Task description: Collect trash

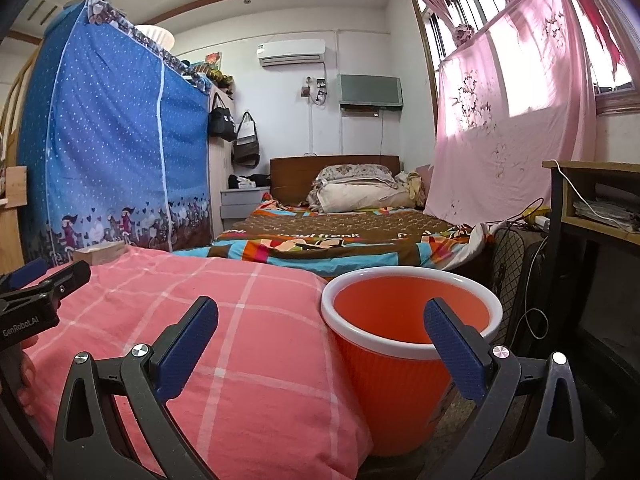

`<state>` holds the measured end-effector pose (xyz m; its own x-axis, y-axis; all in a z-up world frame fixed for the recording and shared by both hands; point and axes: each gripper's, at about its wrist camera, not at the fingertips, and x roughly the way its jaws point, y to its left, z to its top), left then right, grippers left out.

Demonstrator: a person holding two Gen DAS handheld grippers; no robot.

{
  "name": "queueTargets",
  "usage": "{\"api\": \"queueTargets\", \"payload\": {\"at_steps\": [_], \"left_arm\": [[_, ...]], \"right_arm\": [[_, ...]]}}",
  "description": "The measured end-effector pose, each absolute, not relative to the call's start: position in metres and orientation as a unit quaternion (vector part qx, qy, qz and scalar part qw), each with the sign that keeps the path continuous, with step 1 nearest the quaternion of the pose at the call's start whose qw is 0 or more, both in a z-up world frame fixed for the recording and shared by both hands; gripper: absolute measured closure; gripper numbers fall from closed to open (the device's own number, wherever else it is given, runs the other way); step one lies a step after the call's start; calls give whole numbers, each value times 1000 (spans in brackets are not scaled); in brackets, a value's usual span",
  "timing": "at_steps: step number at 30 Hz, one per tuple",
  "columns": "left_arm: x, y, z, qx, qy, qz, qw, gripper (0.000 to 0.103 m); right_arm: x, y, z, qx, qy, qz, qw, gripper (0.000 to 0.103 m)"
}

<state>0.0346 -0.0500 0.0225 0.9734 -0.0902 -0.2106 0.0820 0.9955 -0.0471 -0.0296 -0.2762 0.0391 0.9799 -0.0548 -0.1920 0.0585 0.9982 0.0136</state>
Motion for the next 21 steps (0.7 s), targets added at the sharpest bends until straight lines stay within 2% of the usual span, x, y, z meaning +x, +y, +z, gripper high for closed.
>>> {"api": "queueTargets", "payload": {"at_steps": [21], "left_arm": [[33,-51,22,-17,106,-47,993,2]], "right_arm": [[-29,-278,37,14,97,-27,995,0]]}}
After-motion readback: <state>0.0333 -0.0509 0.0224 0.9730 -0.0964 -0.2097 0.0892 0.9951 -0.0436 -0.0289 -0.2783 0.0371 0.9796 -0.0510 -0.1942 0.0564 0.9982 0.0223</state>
